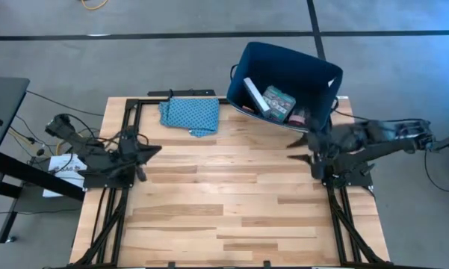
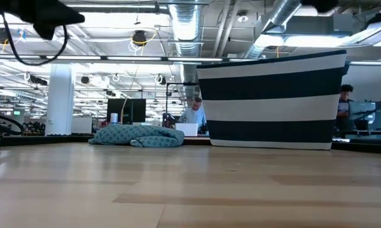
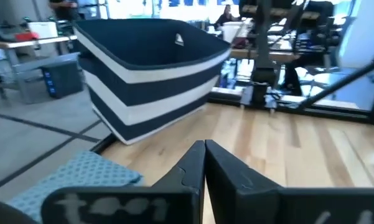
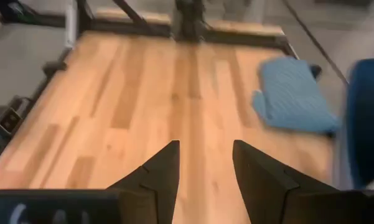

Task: Pick & place medical supplies in basket/bin
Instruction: Return to Home Position

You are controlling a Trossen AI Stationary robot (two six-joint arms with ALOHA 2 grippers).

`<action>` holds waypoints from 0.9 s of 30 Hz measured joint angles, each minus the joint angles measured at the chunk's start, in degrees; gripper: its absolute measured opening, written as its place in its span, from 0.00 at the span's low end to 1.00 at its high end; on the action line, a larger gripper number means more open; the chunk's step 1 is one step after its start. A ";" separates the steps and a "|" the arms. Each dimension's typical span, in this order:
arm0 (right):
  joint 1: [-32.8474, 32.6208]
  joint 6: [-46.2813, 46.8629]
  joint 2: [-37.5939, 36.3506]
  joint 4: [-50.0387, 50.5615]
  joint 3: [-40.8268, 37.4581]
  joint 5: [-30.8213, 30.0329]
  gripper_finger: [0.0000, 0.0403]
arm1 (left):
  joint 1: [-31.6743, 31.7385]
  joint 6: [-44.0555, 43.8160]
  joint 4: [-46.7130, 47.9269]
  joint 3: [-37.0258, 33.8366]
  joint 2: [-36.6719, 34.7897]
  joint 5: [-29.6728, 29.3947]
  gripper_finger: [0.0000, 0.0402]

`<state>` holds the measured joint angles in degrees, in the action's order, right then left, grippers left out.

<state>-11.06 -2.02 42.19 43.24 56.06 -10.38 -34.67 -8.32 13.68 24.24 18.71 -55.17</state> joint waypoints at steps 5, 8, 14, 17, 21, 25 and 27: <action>-3.53 -1.96 -13.89 -21.56 -21.75 -0.23 0.34 | -0.04 3.19 -10.63 -9.74 -6.22 6.97 0.00; -4.55 -3.61 -20.57 -31.02 -31.25 -0.03 0.34 | -0.04 7.86 -23.31 -17.72 -7.50 14.54 0.00; -4.56 -5.71 -31.50 -43.91 -44.43 -0.01 0.34 | 0.06 15.23 -36.09 -22.82 -7.65 16.23 0.00; -4.57 -4.05 -36.65 -45.02 -48.22 0.00 0.34 | 0.06 19.37 -39.82 -22.32 -7.64 15.76 0.00; -4.55 -2.39 -42.24 -45.53 -51.96 0.00 0.35 | 0.06 22.65 -43.47 -22.15 -7.64 20.32 0.00; -4.57 -1.85 -41.89 -47.63 -54.48 -0.01 0.35 | 0.06 21.95 -42.56 -22.17 -7.64 22.37 0.00; -4.56 -0.49 -42.01 -47.14 -55.53 -0.01 0.35 | 0.06 21.35 -41.03 -22.20 -7.61 22.27 0.00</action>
<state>-15.63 -2.51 0.18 -3.90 0.53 -10.39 -34.61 13.04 -27.35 2.04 11.09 -32.91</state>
